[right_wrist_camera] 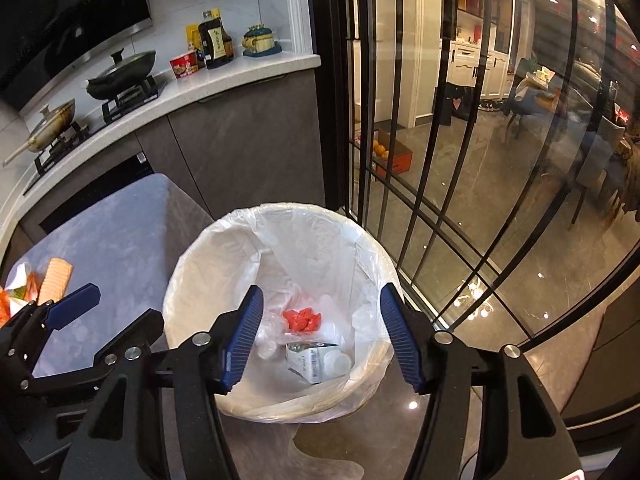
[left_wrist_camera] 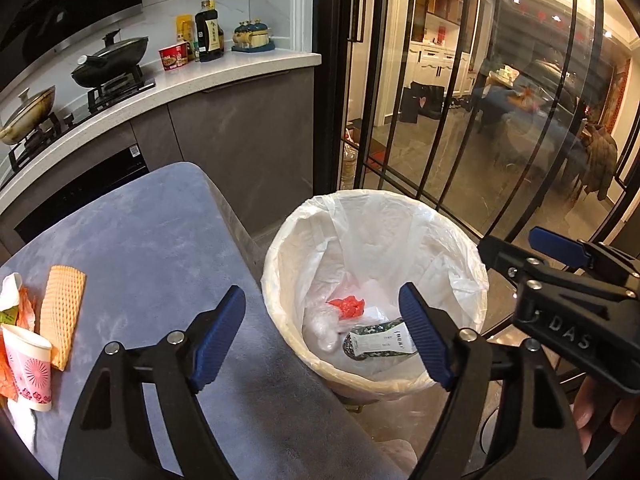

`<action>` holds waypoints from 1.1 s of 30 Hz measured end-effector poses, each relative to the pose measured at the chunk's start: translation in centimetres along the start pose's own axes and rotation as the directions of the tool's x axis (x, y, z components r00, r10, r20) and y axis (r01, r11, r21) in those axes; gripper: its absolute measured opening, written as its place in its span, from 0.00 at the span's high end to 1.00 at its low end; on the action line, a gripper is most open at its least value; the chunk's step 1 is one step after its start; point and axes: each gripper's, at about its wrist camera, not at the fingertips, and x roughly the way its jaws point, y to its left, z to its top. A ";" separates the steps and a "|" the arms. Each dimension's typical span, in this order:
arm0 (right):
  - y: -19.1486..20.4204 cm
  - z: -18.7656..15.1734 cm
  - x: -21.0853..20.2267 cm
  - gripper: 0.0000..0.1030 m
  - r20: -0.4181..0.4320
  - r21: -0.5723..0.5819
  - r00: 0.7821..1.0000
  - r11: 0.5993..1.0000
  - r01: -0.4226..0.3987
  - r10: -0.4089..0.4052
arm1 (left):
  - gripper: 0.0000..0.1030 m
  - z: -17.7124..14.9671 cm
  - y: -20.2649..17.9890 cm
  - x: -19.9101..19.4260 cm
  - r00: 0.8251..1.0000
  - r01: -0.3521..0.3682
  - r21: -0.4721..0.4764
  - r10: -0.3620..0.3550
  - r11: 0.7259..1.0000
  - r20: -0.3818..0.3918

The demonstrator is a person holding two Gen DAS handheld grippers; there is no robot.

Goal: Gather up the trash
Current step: 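Move both grippers back from the bin toward the table, then grasp the white tissue with the left gripper while the right gripper grasps the pink cup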

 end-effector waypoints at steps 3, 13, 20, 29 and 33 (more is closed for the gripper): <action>0.5 0.2 -1.4 0.40 0.032 -0.005 0.999 1.000 -0.006 0.006 | 0.27 0.2 0.6 -1.1 1.000 -0.007 -0.015 0.008 1.000 0.017; 2.8 0.3 -5.7 0.33 0.115 -0.028 0.992 0.999 -0.045 0.048 | 0.26 0.2 3.6 -5.7 0.997 -0.013 -0.088 0.020 0.996 0.079; 6.8 -0.6 -6.5 0.31 0.104 -0.090 0.988 0.990 -0.107 0.116 | 0.23 -1.3 7.7 -8.6 0.994 -0.066 -0.162 0.078 0.985 0.074; 15.5 -3.3 -6.7 0.31 0.027 -0.217 0.970 0.949 -0.230 0.241 | 0.23 -5.9 15.8 -11.6 0.984 -0.165 -0.308 0.177 0.937 0.012; 19.5 -4.5 -6.5 0.31 -0.014 -0.260 0.959 0.925 -0.277 0.283 | 0.14 -8.7 20.1 -13.2 0.970 -0.234 -0.362 0.243 0.902 -0.022</action>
